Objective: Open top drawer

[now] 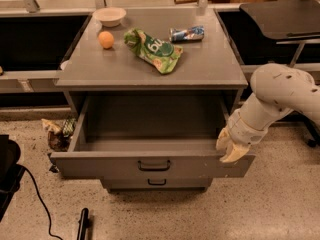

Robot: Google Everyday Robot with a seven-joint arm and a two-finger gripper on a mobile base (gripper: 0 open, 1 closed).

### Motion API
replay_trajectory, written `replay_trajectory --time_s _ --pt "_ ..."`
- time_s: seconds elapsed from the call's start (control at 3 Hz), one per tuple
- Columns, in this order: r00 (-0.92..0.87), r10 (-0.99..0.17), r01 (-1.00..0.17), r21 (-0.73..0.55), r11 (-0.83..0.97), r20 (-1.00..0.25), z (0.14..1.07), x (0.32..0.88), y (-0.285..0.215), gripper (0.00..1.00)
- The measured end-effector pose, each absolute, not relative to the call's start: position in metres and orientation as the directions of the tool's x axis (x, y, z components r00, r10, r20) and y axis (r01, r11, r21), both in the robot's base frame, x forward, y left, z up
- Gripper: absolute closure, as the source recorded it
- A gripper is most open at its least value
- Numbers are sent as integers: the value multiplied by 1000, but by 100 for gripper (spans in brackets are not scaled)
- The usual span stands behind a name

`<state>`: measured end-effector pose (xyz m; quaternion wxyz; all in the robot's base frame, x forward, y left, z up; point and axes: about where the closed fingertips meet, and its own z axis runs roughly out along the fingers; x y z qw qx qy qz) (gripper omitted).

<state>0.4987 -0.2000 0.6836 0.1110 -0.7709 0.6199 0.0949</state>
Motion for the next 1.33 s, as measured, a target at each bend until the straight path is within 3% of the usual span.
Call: replay_trajectory --time_s 0.67,1.0,1.33 --pt "213 -935 -977 -54 -207 -284 684 499 -200 11" --pt "207 -942 -978 -82 -192 -263 713 501 -214 0" --pt "196 -951 -977 -127 -169 -238 749 503 -229 0"
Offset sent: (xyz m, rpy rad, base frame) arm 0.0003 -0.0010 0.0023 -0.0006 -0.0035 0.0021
